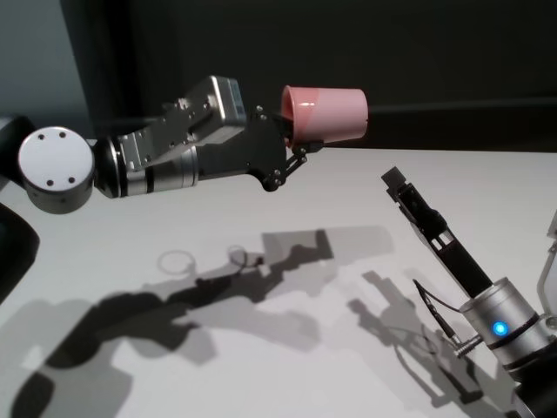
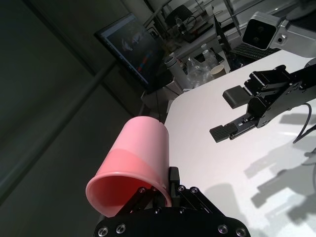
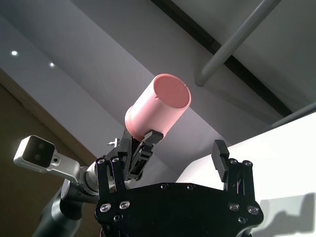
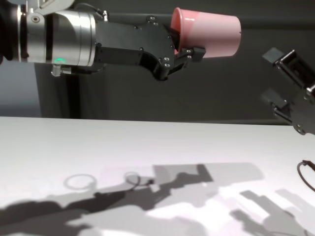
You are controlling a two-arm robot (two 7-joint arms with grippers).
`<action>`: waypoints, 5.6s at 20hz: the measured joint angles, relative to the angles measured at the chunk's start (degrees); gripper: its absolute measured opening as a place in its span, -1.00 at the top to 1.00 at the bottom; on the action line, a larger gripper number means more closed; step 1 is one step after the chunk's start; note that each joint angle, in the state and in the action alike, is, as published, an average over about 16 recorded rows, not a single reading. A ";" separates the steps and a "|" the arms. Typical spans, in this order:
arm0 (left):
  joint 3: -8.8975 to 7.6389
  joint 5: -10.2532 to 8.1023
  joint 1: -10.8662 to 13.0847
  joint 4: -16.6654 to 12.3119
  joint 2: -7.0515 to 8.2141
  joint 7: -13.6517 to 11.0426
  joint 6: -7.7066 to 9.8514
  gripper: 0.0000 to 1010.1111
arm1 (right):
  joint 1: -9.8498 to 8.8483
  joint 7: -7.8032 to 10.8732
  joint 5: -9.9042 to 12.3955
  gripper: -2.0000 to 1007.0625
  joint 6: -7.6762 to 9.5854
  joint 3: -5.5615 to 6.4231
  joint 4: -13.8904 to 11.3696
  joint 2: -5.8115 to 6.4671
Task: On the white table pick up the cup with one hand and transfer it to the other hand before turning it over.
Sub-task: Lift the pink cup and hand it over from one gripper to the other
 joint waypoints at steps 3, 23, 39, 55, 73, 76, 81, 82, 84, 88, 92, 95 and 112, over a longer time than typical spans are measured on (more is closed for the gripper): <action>0.00 0.00 0.00 0.00 0.00 0.00 0.00 0.89 | 0.89 1.15 1.48 -0.99 0.47 -0.38 1.16 -0.10; 0.00 0.00 0.00 0.00 0.00 0.01 0.00 0.89 | 7.81 3.57 6.62 -0.99 0.43 -2.81 7.27 -1.06; 0.00 0.00 0.00 -0.01 0.00 0.00 0.00 0.89 | 12.72 4.77 9.14 -0.99 -0.22 -4.93 13.39 -1.55; 0.00 0.00 0.00 -0.01 0.00 0.00 0.00 0.89 | 16.26 7.34 11.46 -0.99 -1.08 -7.01 18.53 -1.64; 0.00 0.00 0.00 -0.01 0.00 0.00 0.00 0.89 | 18.58 8.12 13.25 -0.99 -2.21 -9.19 21.39 -1.48; 0.00 0.00 0.00 -0.01 0.00 0.00 0.00 0.89 | 18.84 8.32 13.56 -0.99 -2.45 -9.54 21.75 -1.43; 0.00 0.00 0.00 -0.01 0.00 0.00 0.00 0.89 | 19.47 8.95 14.11 -0.99 -2.84 -10.17 22.79 -1.42; 0.00 0.00 0.00 -0.01 0.00 0.00 0.00 0.89 | 19.63 9.12 14.22 -0.99 -2.92 -10.32 23.06 -1.44; 0.00 0.00 0.00 -0.01 0.00 0.00 0.00 0.89 | 19.97 9.48 14.43 -0.99 -3.05 -10.59 23.62 -1.47; 0.00 0.00 0.00 -0.01 0.00 0.00 0.00 0.89 | 20.68 10.22 14.80 -0.99 -3.35 -11.17 24.69 -1.55; 0.00 0.00 0.00 -0.01 0.00 0.00 0.00 0.89 | 21.39 10.87 15.14 -0.99 -3.64 -11.74 25.55 -1.60; 0.00 0.00 0.00 -0.01 0.00 0.00 0.00 0.89 | 21.88 11.23 15.38 -0.99 -3.84 -12.15 26.02 -1.62; 0.00 0.00 0.00 -0.01 0.00 0.00 0.00 0.89 | 23.92 12.38 17.20 -0.99 -4.53 -14.33 28.07 -1.69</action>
